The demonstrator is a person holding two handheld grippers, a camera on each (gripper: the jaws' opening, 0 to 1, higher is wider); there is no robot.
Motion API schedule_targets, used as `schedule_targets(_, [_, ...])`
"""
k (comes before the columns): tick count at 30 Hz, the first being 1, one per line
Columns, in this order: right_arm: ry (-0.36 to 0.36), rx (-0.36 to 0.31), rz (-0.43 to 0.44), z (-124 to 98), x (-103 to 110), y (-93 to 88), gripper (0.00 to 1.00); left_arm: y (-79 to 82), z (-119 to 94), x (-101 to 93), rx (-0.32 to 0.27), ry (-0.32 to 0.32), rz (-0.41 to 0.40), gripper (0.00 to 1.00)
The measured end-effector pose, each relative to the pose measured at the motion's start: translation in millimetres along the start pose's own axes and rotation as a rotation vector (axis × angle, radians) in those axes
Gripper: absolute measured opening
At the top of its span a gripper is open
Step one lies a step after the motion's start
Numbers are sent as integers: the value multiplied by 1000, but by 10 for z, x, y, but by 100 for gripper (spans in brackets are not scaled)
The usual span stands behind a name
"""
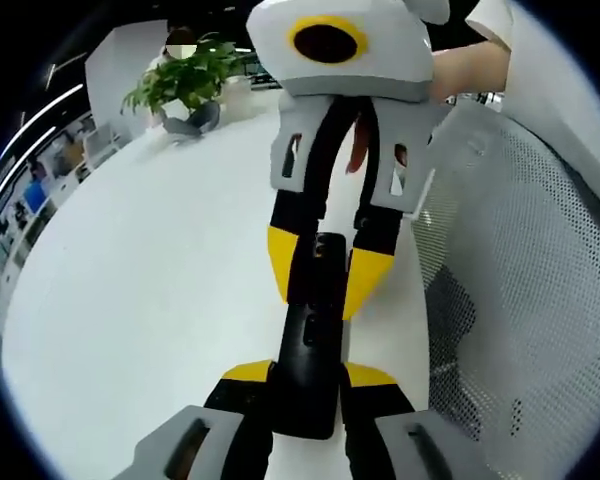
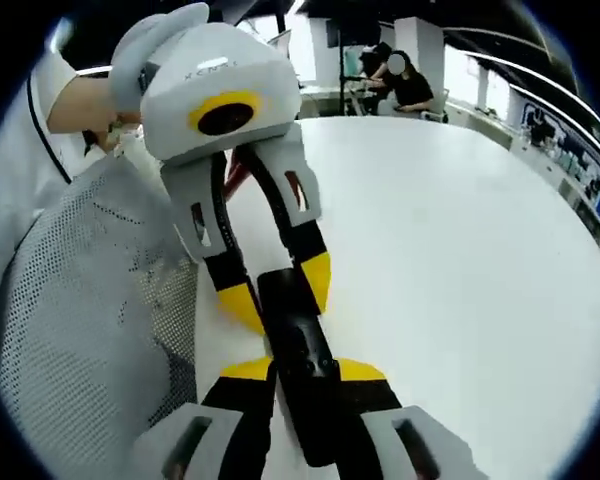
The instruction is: Press the specified remote control buttons in sequence, fully releasing each button before pressing the next.
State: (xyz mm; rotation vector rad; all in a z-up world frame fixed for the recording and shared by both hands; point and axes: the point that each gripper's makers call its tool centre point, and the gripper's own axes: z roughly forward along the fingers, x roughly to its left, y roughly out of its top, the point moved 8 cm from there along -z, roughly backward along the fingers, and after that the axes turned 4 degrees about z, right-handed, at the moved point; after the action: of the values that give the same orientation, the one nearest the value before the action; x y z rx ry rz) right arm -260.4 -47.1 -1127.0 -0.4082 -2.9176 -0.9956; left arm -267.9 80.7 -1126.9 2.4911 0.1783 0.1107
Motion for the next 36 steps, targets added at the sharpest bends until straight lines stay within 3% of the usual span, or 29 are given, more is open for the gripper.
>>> schedule_targets(6, [-3,-8,7,9,-20,-27,24,-2,5,-20,-24,23,-41,28])
schedule_targets(10, [0,3,-17,31,-23,-18,24,20,16,-65,-39,8,-104,36])
schedule_targets(14, [-1,7,-28,23,-16,-16,24,95,-11,-79,-82,36,-146,45])
schedule_targets(17, [2,4,-19,19,-15,-16,24,216,-120,-70,-163,92,-169,53])
schedule_targets(23, [-2,6,-23,6,4,-12,24,346,-327,-75,-270,172,-218,63])
schedule_targets(27, [-6,3,-20,-3,10,-12,24,411,-508,-74,-352,260,-270,74])
schedule_targets(31, [-10,-2,-16,-20,21,-13,24,454,-710,-55,-462,343,-343,77])
schedule_targets(32, [-12,-2,-15,-25,22,-15,24,461,-802,-40,-502,390,-357,80])
schedule_targets(36, [-17,-2,-6,-45,18,-32,25,448,-994,-21,-541,478,-371,86])
